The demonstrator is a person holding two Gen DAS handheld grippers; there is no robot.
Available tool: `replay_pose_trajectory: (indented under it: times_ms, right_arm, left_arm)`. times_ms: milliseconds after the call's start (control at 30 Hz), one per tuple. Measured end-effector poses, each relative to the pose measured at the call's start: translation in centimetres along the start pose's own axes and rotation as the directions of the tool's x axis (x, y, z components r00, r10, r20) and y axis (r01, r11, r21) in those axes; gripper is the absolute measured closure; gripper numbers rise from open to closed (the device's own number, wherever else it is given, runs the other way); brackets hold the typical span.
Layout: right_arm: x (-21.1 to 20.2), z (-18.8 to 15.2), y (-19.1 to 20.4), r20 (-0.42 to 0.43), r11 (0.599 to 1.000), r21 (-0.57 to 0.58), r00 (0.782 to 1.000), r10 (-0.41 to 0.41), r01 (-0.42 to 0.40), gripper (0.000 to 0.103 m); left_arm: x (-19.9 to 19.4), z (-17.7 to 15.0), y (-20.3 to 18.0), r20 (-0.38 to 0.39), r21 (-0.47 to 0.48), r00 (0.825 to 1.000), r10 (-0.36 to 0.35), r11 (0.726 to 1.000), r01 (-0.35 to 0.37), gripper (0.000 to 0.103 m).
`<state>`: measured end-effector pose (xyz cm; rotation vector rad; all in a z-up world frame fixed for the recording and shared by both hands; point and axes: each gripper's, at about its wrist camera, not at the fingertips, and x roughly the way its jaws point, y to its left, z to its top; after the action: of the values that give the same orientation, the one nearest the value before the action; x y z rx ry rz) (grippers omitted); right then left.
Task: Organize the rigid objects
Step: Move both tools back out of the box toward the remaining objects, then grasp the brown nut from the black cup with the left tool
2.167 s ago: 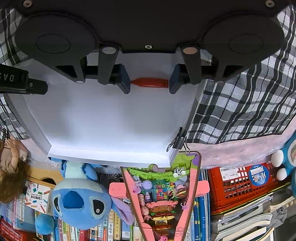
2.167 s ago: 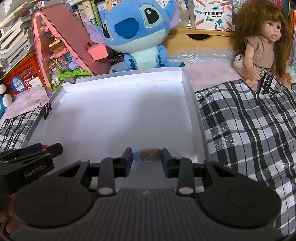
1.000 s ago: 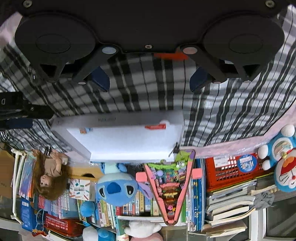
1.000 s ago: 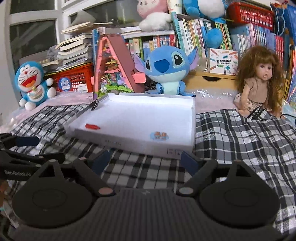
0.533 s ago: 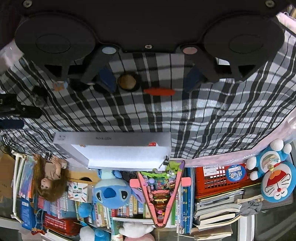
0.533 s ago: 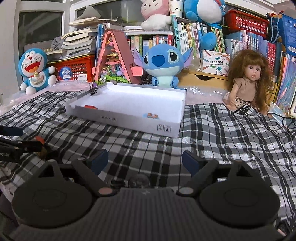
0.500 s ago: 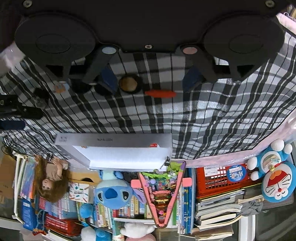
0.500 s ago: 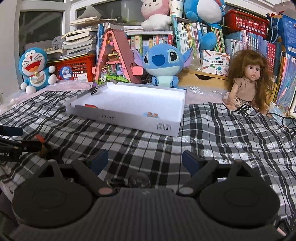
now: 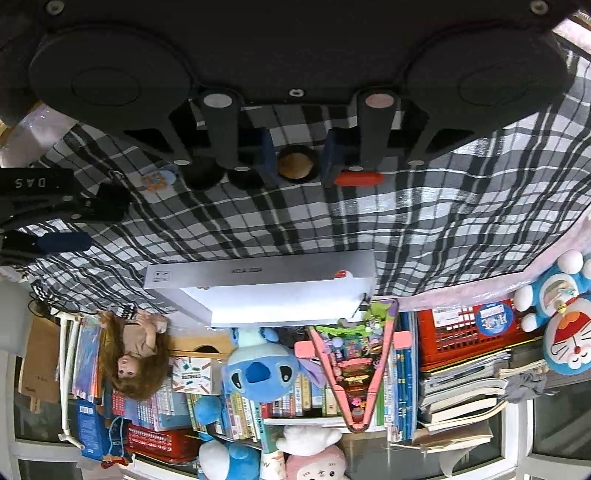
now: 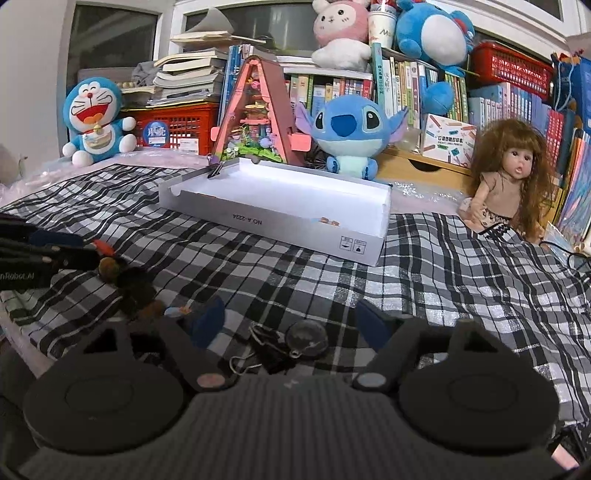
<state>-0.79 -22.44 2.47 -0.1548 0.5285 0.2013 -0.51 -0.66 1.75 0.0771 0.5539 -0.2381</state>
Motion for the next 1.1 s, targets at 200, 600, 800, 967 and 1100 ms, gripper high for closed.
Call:
replay_pose_trajectory:
  times_ms: [200,600,800,967,1100]
  right_arm:
    - [0.2,-0.3,-0.1,-0.011,1.000,0.024,1.000,0.006,-0.006,0.045]
    - [1.0,-0.7,-0.8,-0.028,0.998,0.070,1.000,0.001,0.001,0.051]
    - [1.7,-1.0,-1.1,-0.050,0.996,0.084,0.999,0.002,0.002,0.053]
    - [1.7,-1.1,-1.5,-0.042,0.992,0.123,0.999,0.006,-0.001,0.059]
    - [1.5,-0.9,-1.4,-0.048,0.993,0.121,0.999,0.001,0.005,0.086]
  left_arm:
    - [1.3,0.2,-0.8,-0.006,0.010,1.000,-0.006,1.000,0.006,0.081]
    - [2.8,-0.1,-0.7,-0.025,-0.005,1.000,0.006,1.000,-0.006,0.085]
    - [2.5,-0.2,-0.8,-0.013,0.007,1.000,0.001,1.000,-0.001,0.085]
    - [1.8,-0.1,-0.8,0.012,0.010,1.000,-0.004,1.000,0.004,0.085]
    - [1.2,0.1,-0.6,0.025,0.002,1.000,-0.006,1.000,0.005,0.085]
